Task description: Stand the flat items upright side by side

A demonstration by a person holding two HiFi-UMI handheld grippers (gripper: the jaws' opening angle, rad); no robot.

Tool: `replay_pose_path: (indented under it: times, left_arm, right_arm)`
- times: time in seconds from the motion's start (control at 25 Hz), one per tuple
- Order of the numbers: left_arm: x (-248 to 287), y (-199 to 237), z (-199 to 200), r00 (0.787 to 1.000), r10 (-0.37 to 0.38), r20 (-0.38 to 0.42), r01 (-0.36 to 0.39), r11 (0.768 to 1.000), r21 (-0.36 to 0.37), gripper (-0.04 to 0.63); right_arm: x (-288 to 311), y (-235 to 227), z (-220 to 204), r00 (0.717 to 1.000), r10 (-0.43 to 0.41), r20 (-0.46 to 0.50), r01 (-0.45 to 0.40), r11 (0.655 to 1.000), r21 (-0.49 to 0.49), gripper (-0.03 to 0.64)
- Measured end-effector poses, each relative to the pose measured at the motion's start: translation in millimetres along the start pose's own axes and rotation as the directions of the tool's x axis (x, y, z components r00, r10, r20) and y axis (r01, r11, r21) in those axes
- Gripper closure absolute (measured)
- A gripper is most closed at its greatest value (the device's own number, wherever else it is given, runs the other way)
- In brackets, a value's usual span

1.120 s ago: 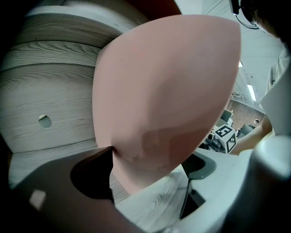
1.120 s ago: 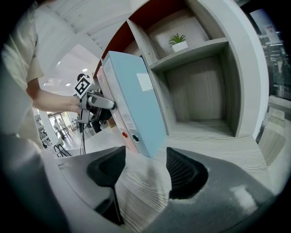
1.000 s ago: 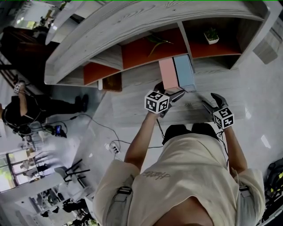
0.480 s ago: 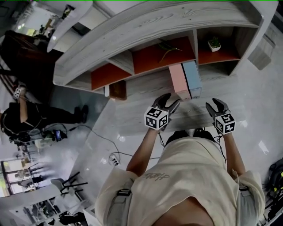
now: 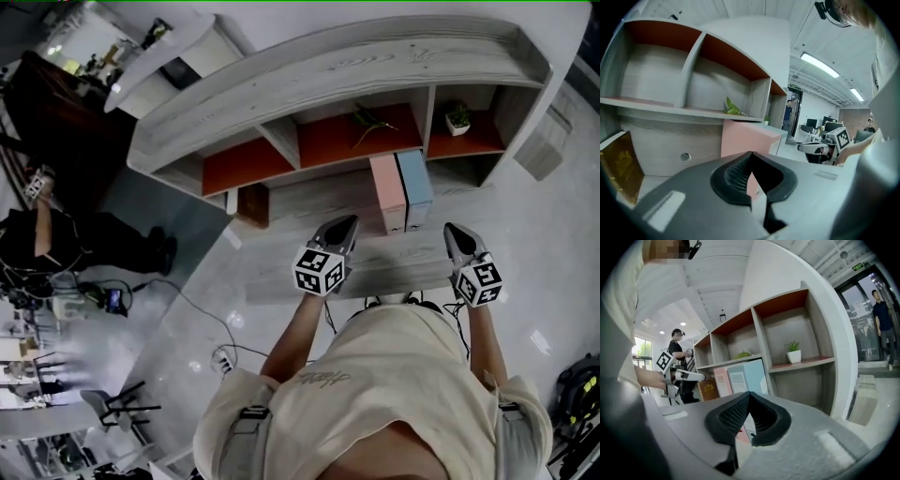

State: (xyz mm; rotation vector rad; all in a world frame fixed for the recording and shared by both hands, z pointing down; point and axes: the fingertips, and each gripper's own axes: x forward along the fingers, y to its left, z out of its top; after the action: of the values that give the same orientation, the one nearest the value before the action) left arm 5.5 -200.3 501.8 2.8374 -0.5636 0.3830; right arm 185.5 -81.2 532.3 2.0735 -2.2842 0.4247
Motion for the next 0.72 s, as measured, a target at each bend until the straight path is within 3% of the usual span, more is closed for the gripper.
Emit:
replay_pose_path:
  times: [0.2, 0.36, 0.72]
  left_arm:
    - [-19.5, -3.6, 38.9, 0.992, -0.004, 0.129, 0.002, 1.000, 0.015, 0.581]
    - [-25.0, -4.2, 67.6, 0.984, -0.011, 0.179, 0.009, 1.000, 0.014, 0.581]
    - [-28.2, 3.5, 125.8, 0.967, 0.009, 0.256, -0.022, 0.999, 0.048, 0.581]
  right_arm:
    - [0.2, 30.3, 61.4, 0.996, 0.058, 0.066, -0.056, 0.998, -0.041, 0.615]
    - [0.7, 54.7, 103.5, 0.989, 0.113, 0.091, -0.103, 0.988, -0.114, 0.615]
    - [0.1, 58.1, 168.1, 0.985, 0.070, 0.159, -0.031, 0.971, -0.236, 0.615]
